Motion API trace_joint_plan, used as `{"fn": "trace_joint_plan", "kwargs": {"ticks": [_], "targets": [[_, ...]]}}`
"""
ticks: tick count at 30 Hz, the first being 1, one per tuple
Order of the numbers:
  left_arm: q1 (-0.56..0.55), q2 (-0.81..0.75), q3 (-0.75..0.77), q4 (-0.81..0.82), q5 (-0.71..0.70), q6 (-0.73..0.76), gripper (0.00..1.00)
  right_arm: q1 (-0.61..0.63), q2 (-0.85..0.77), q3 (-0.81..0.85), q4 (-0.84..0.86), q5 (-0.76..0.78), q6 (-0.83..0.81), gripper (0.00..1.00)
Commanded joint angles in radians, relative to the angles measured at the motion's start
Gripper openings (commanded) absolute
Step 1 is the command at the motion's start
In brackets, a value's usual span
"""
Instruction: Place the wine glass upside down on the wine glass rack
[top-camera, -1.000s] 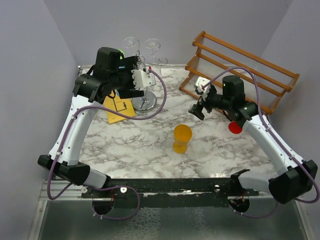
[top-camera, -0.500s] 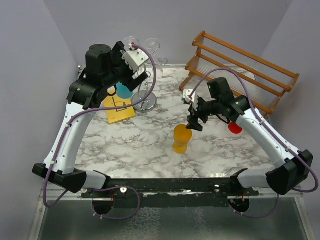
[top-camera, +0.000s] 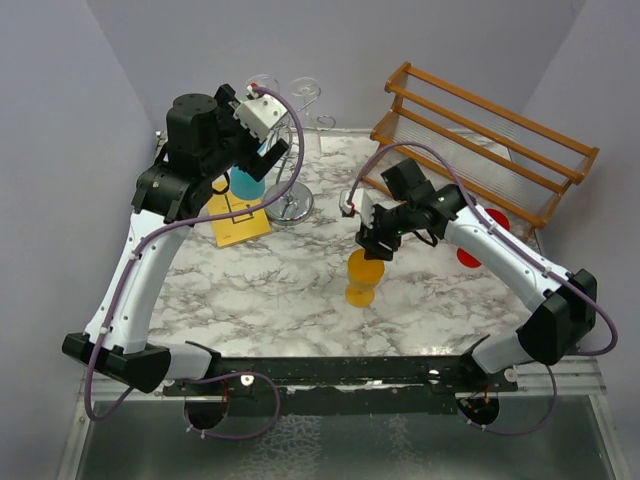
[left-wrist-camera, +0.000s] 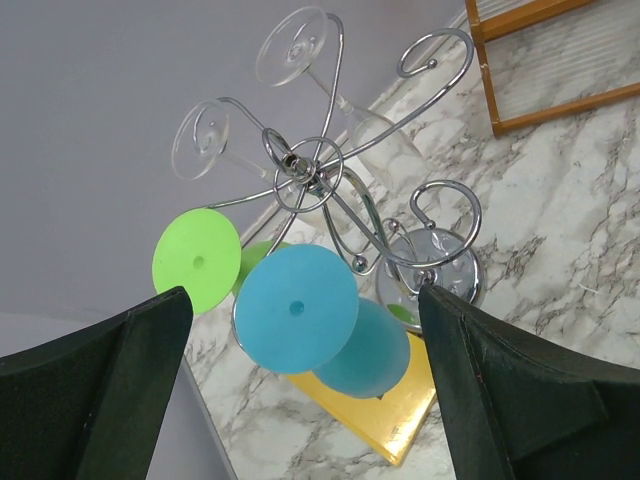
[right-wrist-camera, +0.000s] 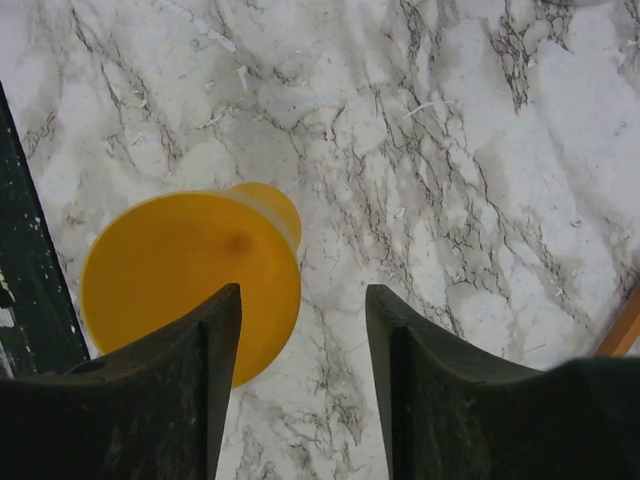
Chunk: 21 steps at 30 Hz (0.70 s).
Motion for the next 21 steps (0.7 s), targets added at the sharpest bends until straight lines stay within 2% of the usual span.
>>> {"fn": "trace_joint_plan", "kwargs": {"ticks": [1, 13, 18, 21], "targets": [[0.002, -0.035, -0.001, 0.045, -0.049, -0.005, 0.99, 0.058, 0.033, 0.033, -0.016, 0.099, 0.025, 0.49], [0.002, -0.036, -0.004, 0.049, -0.076, -0.003, 0.99, 0.119, 0.100, 0.055, -0.038, 0.175, 0.026, 0.19], [0.002, -0.036, -0.019, 0.069, -0.088, -0.020, 0.99, 0.122, 0.109, 0.067, -0.043, 0.191, 0.018, 0.02], [0.002, -0.034, -0.032, 0.083, -0.089, -0.033, 0.99, 0.122, 0.096, 0.077, -0.041, 0.190, 0.014, 0.01]]}}
